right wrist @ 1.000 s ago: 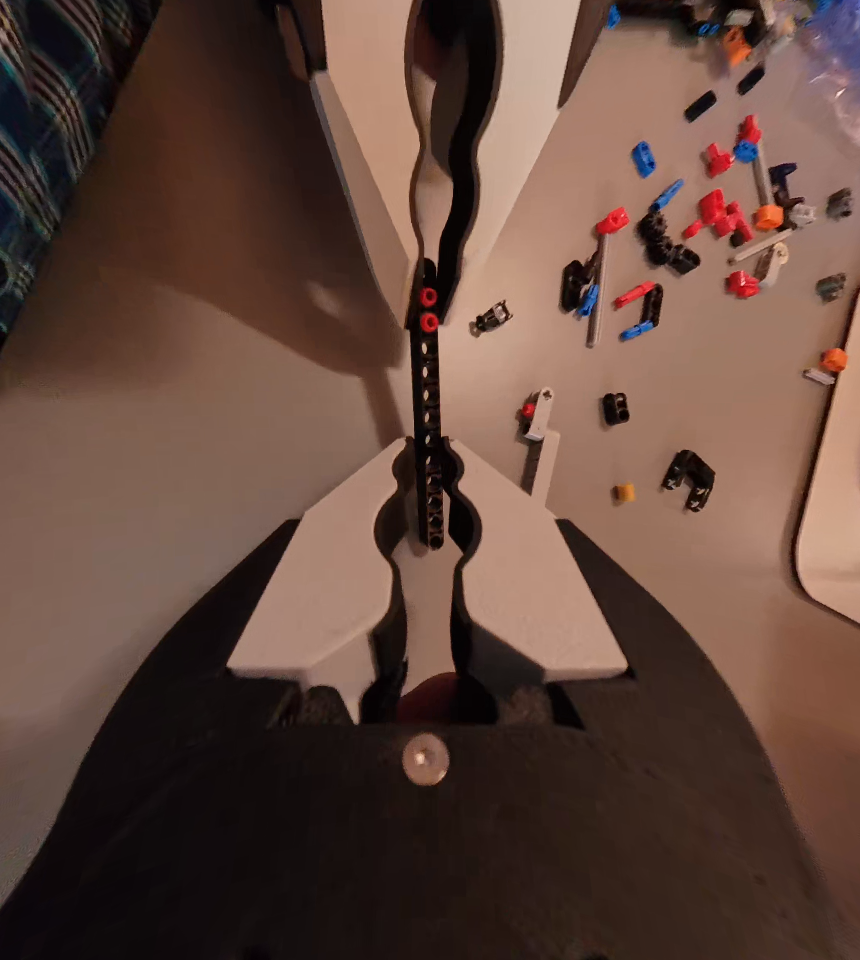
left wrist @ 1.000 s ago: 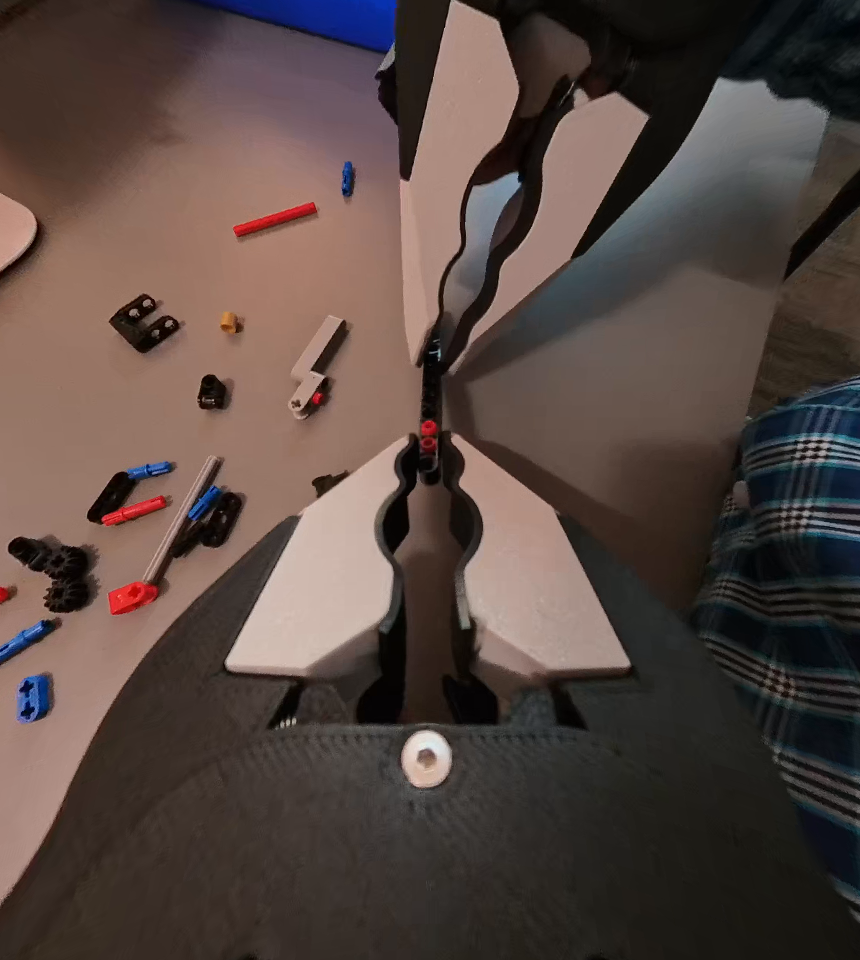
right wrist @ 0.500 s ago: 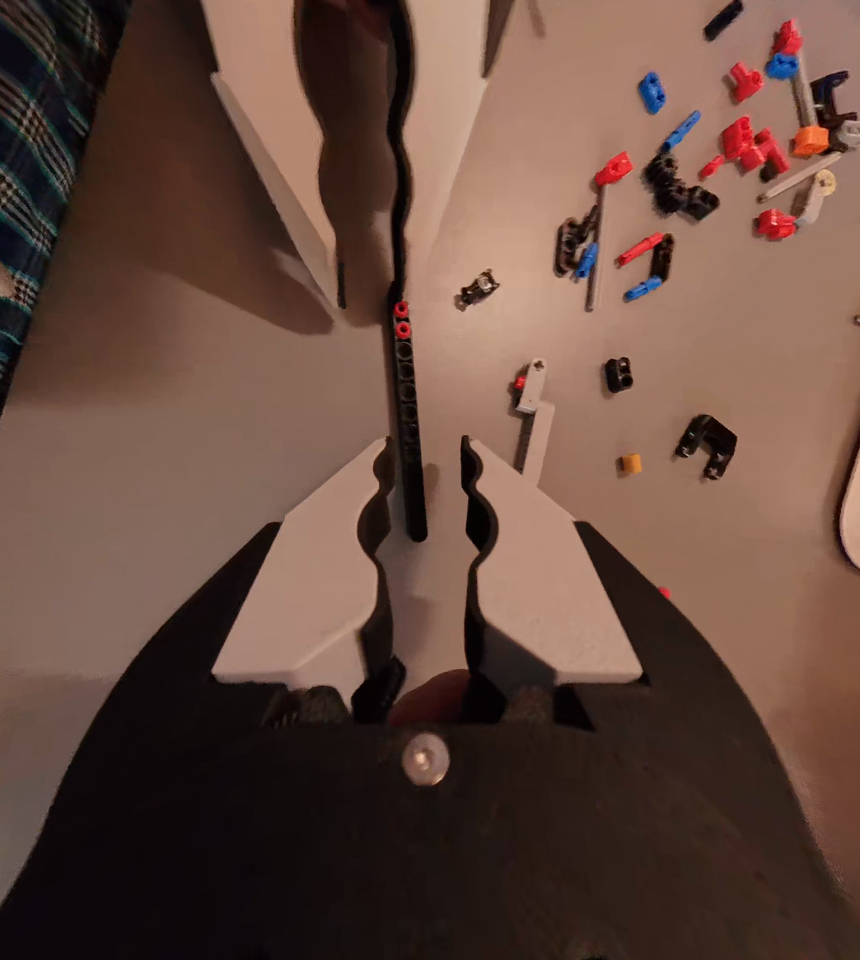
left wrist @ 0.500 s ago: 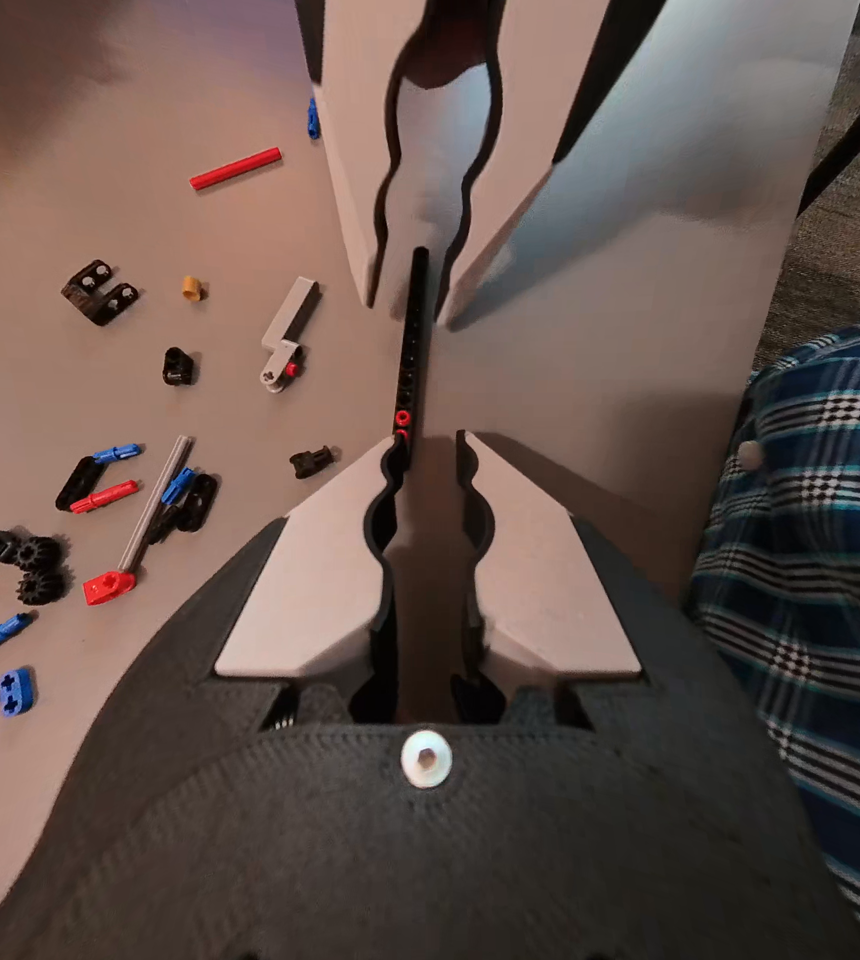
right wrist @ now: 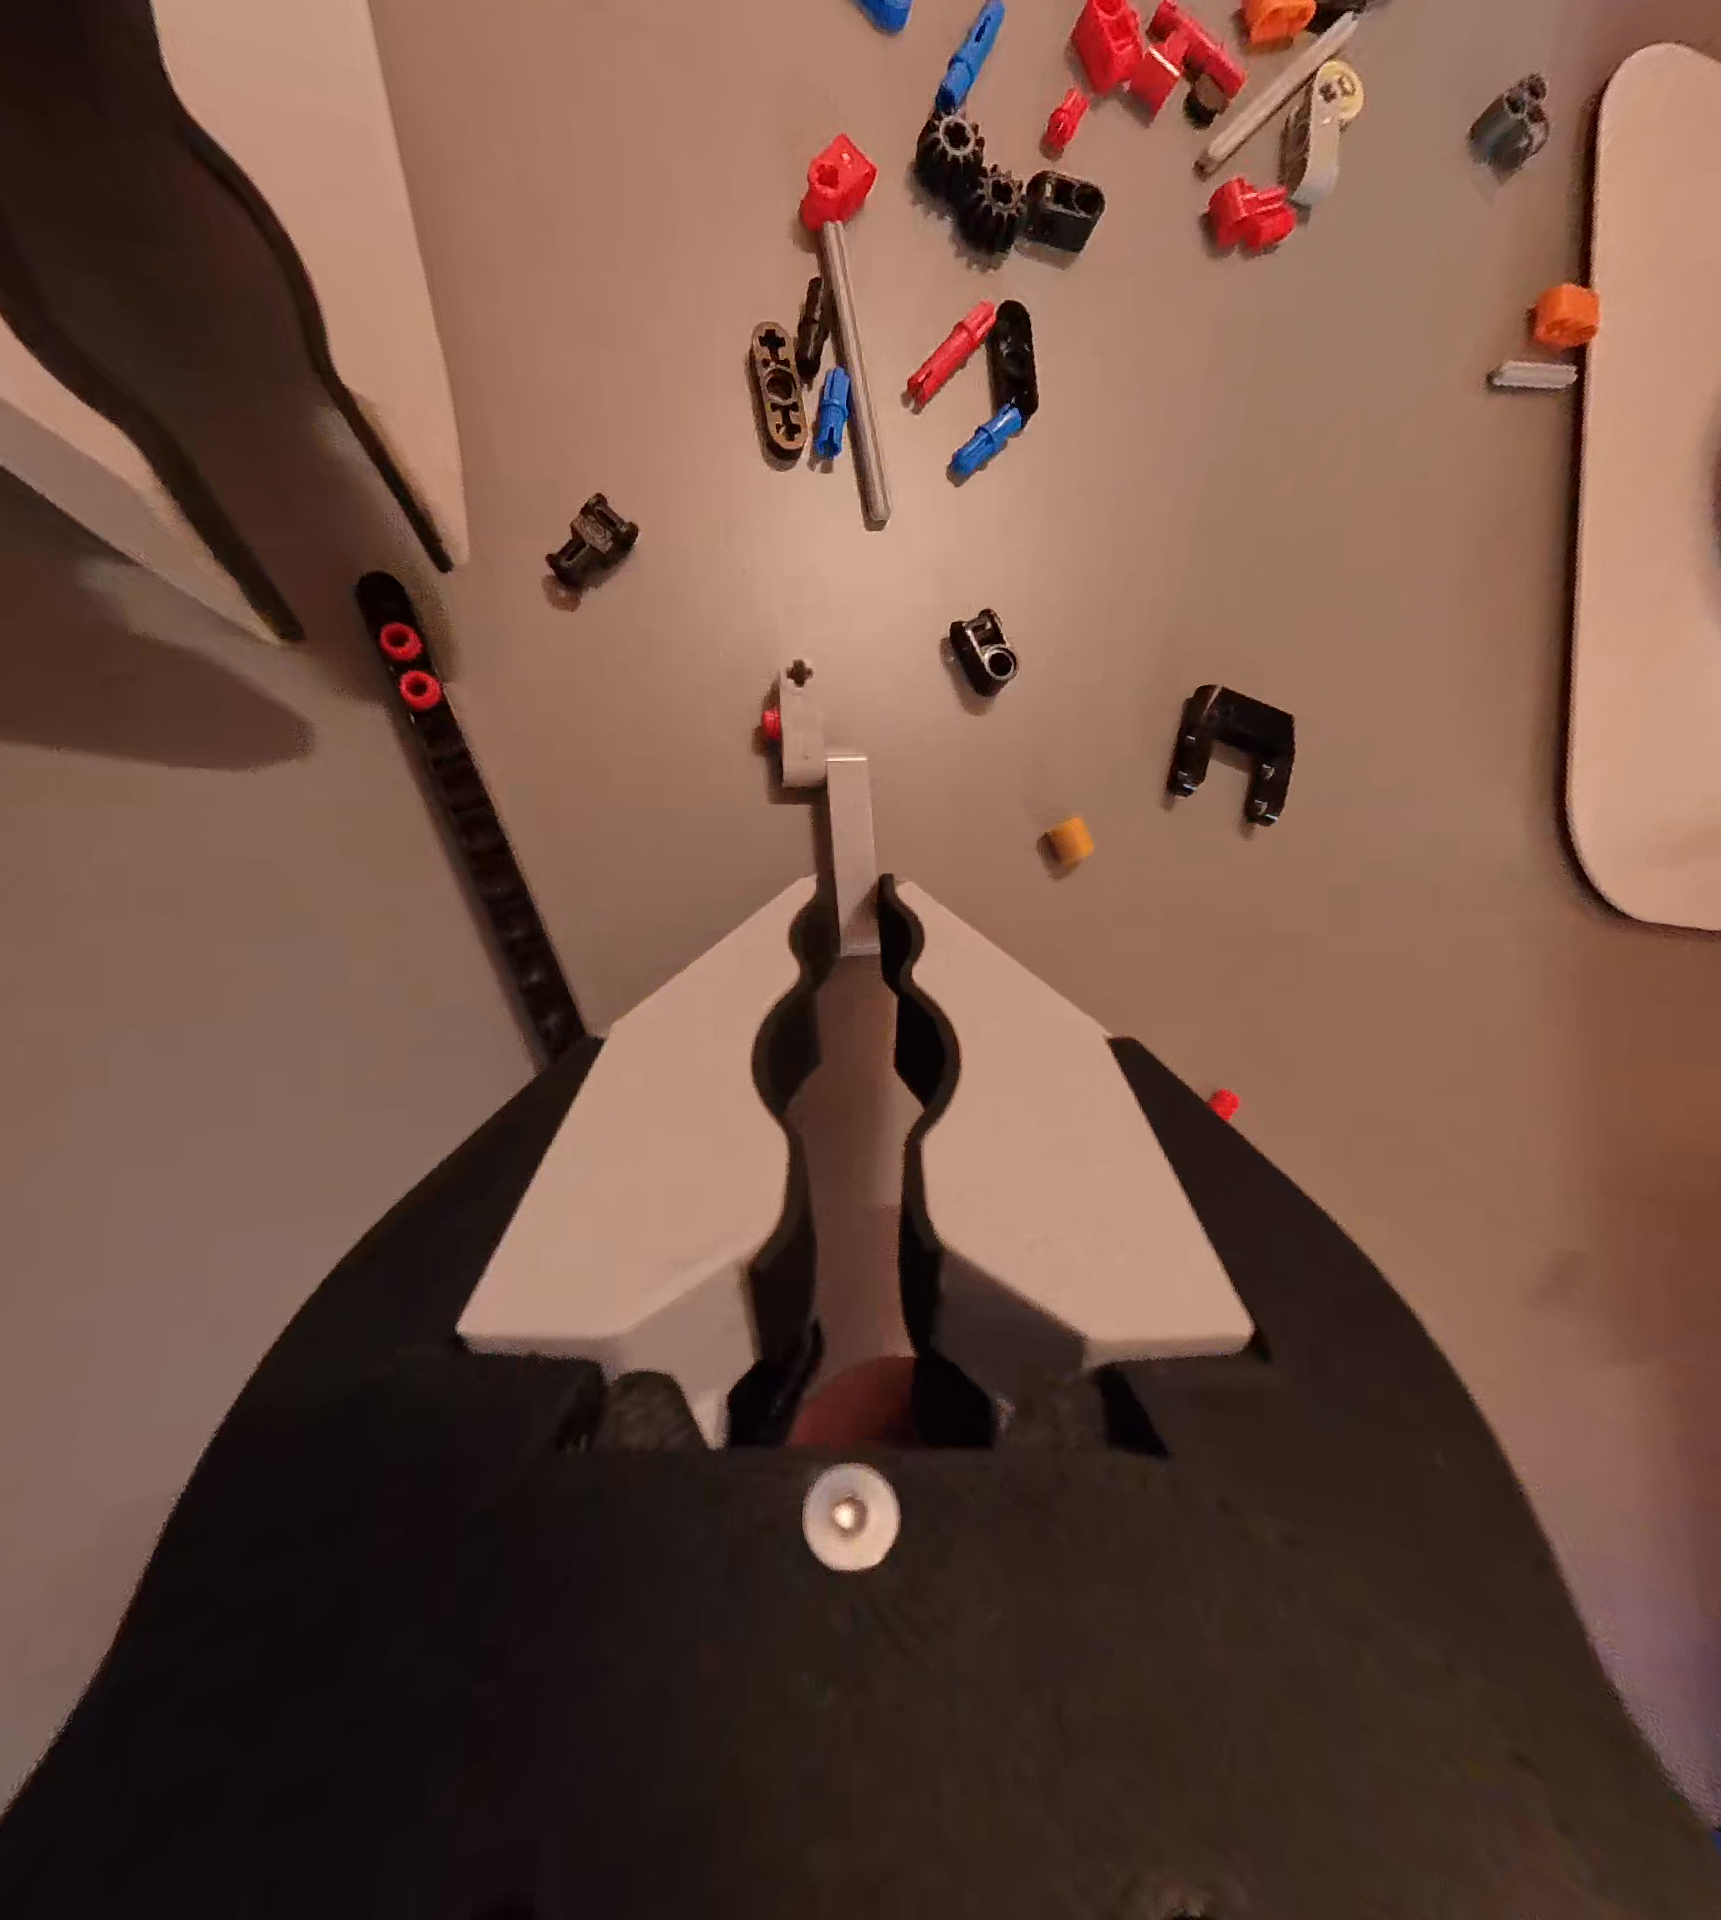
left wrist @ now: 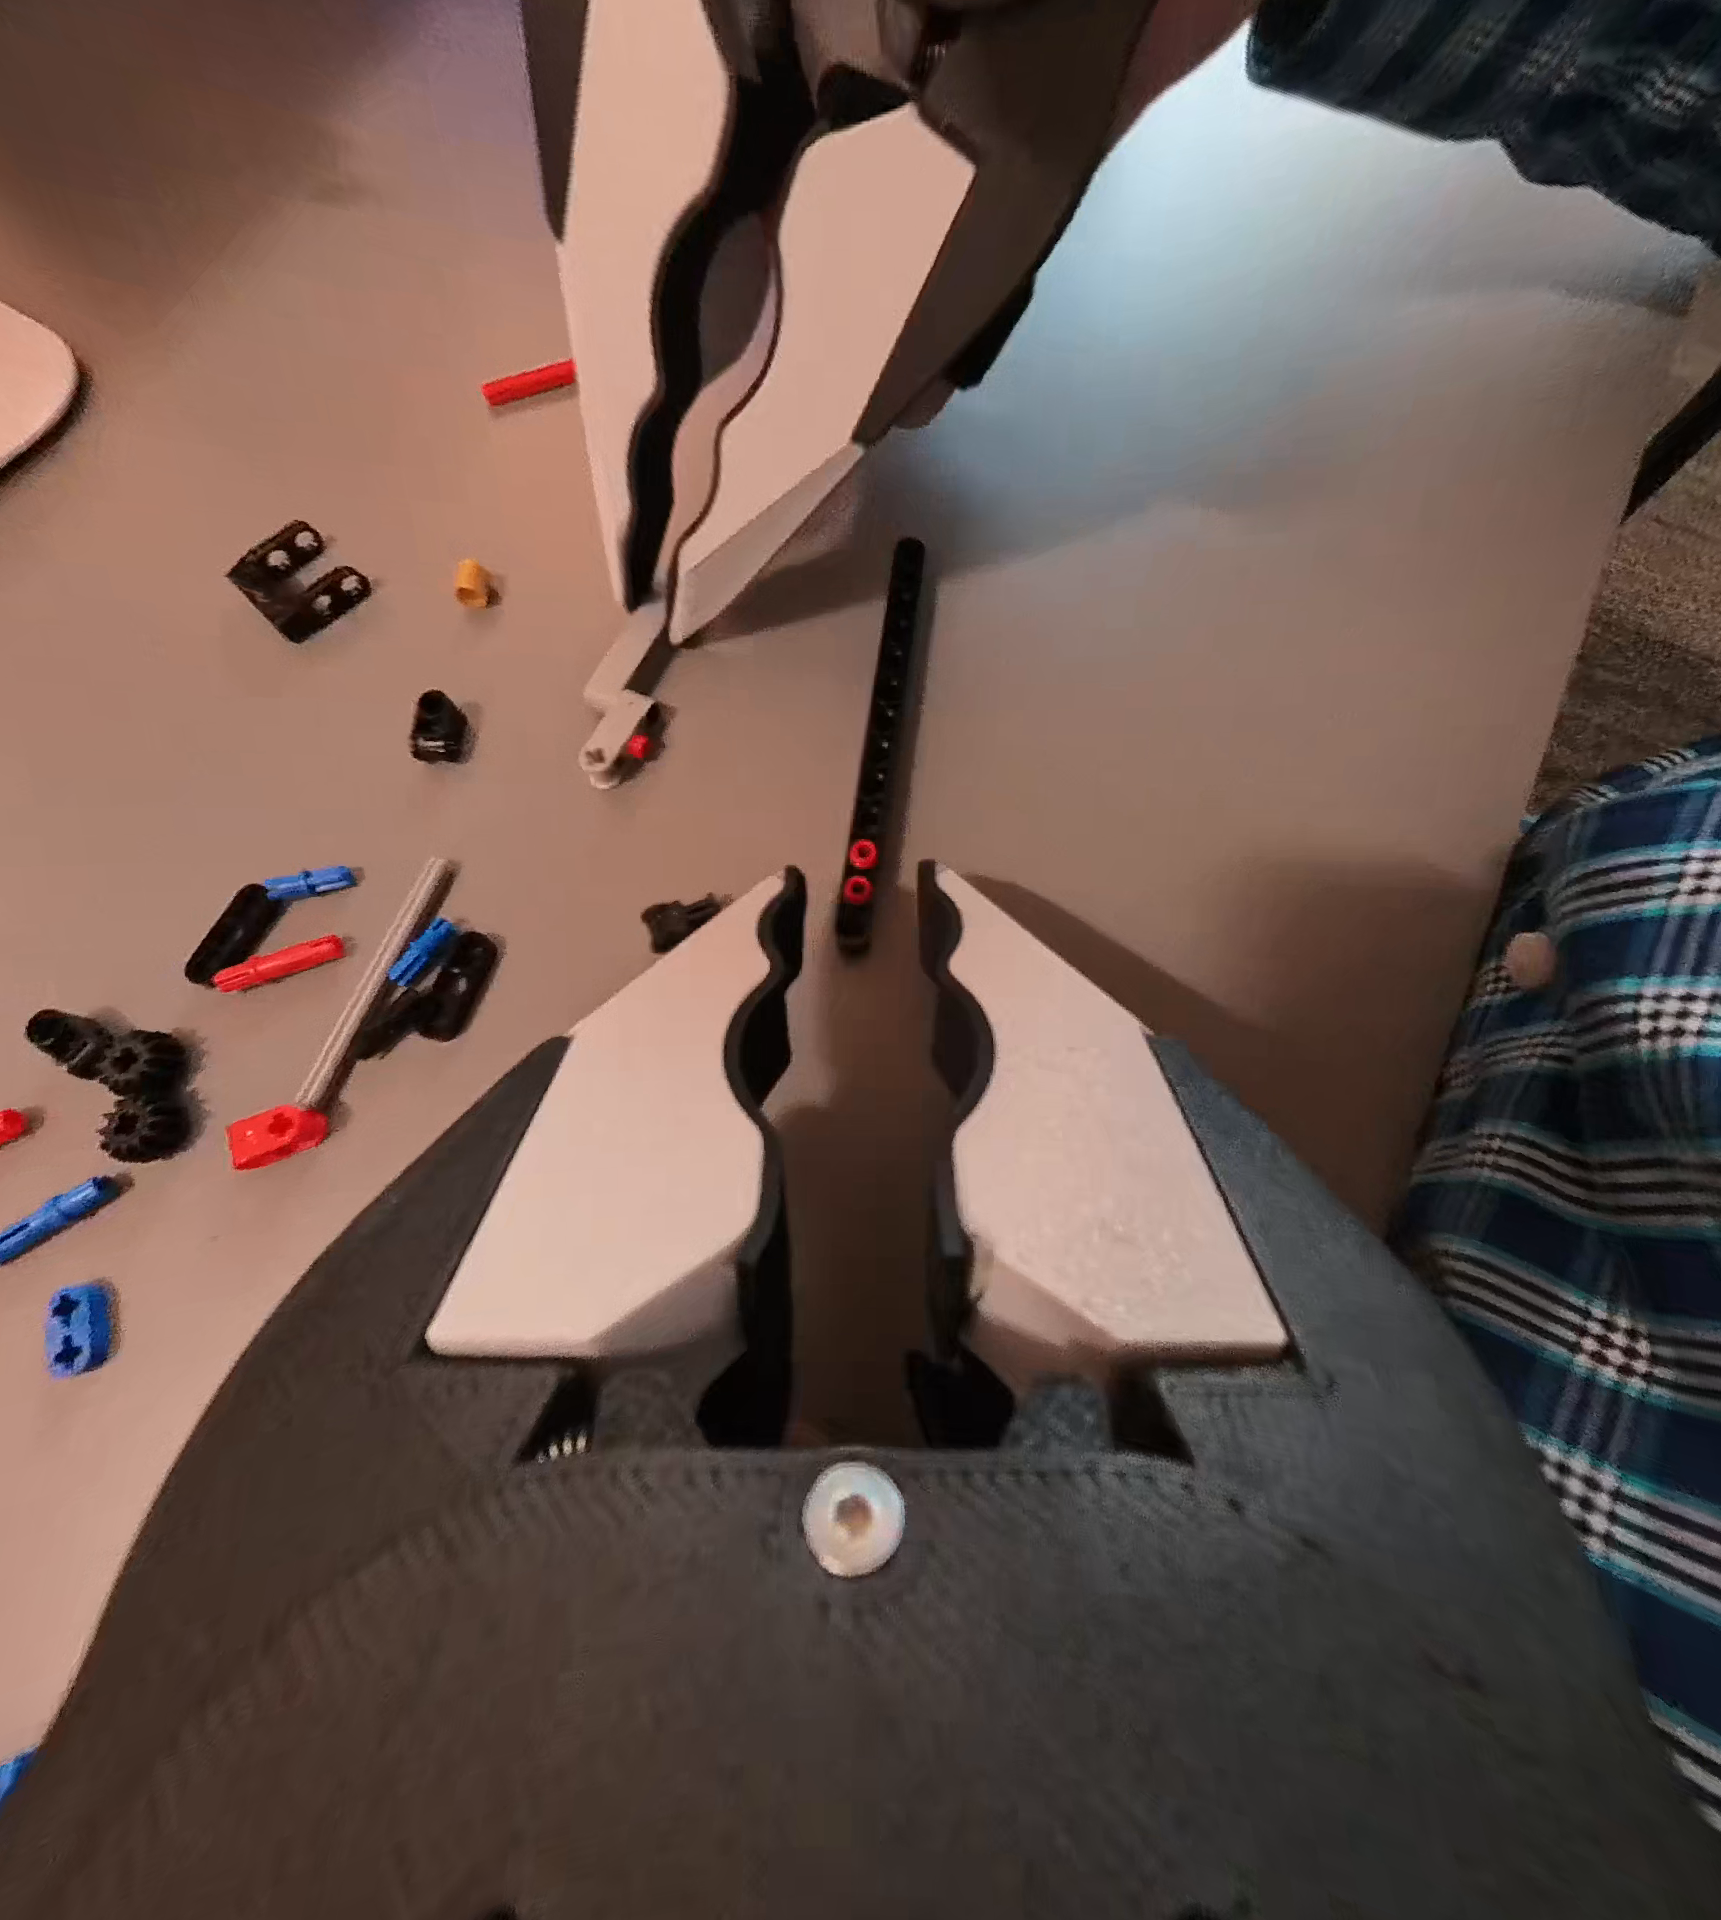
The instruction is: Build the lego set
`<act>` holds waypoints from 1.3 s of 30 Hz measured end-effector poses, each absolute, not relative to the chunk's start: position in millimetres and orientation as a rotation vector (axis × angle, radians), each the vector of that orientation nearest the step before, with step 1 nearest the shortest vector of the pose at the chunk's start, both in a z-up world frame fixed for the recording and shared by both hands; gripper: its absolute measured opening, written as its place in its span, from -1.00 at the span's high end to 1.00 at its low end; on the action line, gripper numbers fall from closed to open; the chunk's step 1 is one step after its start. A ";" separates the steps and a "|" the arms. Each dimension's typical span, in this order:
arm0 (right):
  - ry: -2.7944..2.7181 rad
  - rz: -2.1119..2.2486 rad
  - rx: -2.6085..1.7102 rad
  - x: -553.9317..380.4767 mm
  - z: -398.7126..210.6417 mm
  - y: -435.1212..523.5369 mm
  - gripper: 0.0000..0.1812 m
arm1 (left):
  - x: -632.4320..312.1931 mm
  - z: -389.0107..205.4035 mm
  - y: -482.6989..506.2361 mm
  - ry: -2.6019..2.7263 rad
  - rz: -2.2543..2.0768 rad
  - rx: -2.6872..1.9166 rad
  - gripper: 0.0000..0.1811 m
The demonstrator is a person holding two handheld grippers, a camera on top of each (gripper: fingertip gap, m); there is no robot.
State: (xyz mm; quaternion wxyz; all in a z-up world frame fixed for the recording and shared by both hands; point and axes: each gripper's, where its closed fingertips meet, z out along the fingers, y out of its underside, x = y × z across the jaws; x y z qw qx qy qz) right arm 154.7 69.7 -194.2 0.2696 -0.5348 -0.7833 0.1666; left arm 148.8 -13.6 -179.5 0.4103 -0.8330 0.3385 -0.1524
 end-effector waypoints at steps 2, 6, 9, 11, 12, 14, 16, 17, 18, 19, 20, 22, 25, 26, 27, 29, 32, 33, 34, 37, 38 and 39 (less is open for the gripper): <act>-2.095 0.474 -1.451 152.6 -193.1 69.2 0.94 | 144.6 -177.2 -8.4 0.812 -0.368 -2.095 0.78; -1.935 0.629 -1.501 142.9 -178.9 65.6 0.94 | 126.6 -169.6 8.9 0.628 -0.351 -2.113 0.75; -1.704 0.802 -1.543 133.6 -156.2 65.0 0.94 | 117.2 -156.0 21.9 0.465 -0.427 -2.090 0.73; -1.535 0.937 -1.566 127.5 -139.1 62.6 0.94 | 116.2 -146.2 29.3 0.385 -0.496 -2.063 0.72; -1.469 0.987 -1.559 124.9 -131.4 60.4 0.94 | 117.2 -140.2 32.8 0.348 -0.538 -2.040 0.72; -1.411 0.961 -1.521 121.8 -123.9 59.2 0.94 | 118.9 -128.5 38.9 0.258 -0.638 -1.992 0.73; -1.402 0.849 -1.455 120.4 -120.1 60.8 0.94 | 117.0 -119.6 43.9 0.162 -0.721 -1.943 0.73; -1.394 0.797 -1.424 119.7 -117.8 61.6 0.94 | 116.0 -116.7 45.3 0.124 -0.758 -1.923 0.74; -1.395 0.754 -1.396 118.8 -116.6 61.0 0.94 | 114.2 -115.2 46.6 0.088 -0.785 -1.910 0.75; -1.411 0.712 -1.365 117.7 -116.5 59.0 0.94 | 112.5 -113.7 47.6 0.057 -0.806 -1.892 0.76; -1.422 0.671 -1.335 116.8 -116.1 57.4 0.94 | 111.6 -112.0 47.9 0.033 -0.828 -1.876 0.79; -1.447 0.609 -1.291 115.0 -116.7 53.8 0.94 | 111.1 -110.2 48.1 0.013 -0.846 -1.854 0.82; -1.442 0.543 -1.254 113.6 -116.0 51.9 0.94 | 110.0 -109.3 48.4 0.010 -0.836 -1.838 0.90; -1.440 0.530 -1.245 113.4 -115.9 51.0 0.94 | 110.5 -108.0 48.0 0.013 -0.839 -1.830 0.92; -1.441 0.528 -1.239 113.3 -116.4 49.8 0.93 | 111.1 -107.0 47.5 0.021 -0.841 -1.823 0.93; -1.479 0.557 -1.238 114.0 -119.6 45.2 0.86 | 111.6 -107.7 46.9 0.048 -0.814 -1.831 0.94; -1.501 0.629 -1.247 119.5 -110.8 43.9 0.77 | 109.7 -108.1 46.7 0.144 -0.690 -1.857 0.95; -1.488 0.658 -1.258 120.8 -103.6 45.5 0.80 | 108.8 -107.5 46.8 0.196 -0.615 -1.866 0.95; -1.478 0.690 -1.268 120.6 -96.1 46.0 0.83 | 108.3 -106.8 46.9 0.253 -0.532 -1.874 0.95; -1.477 0.828 -1.357 113.4 -83.6 40.8 0.83 | 108.6 -110.0 46.9 0.441 -0.249 -1.902 0.94; -1.486 0.877 -1.392 110.4 -82.8 37.5 0.82 | 109.5 -110.5 46.4 0.492 -0.169 -1.903 0.94; -1.493 0.903 -1.429 107.9 -84.2 35.9 0.82 | 110.0 -111.4 46.2 0.538 -0.091 -1.901 0.94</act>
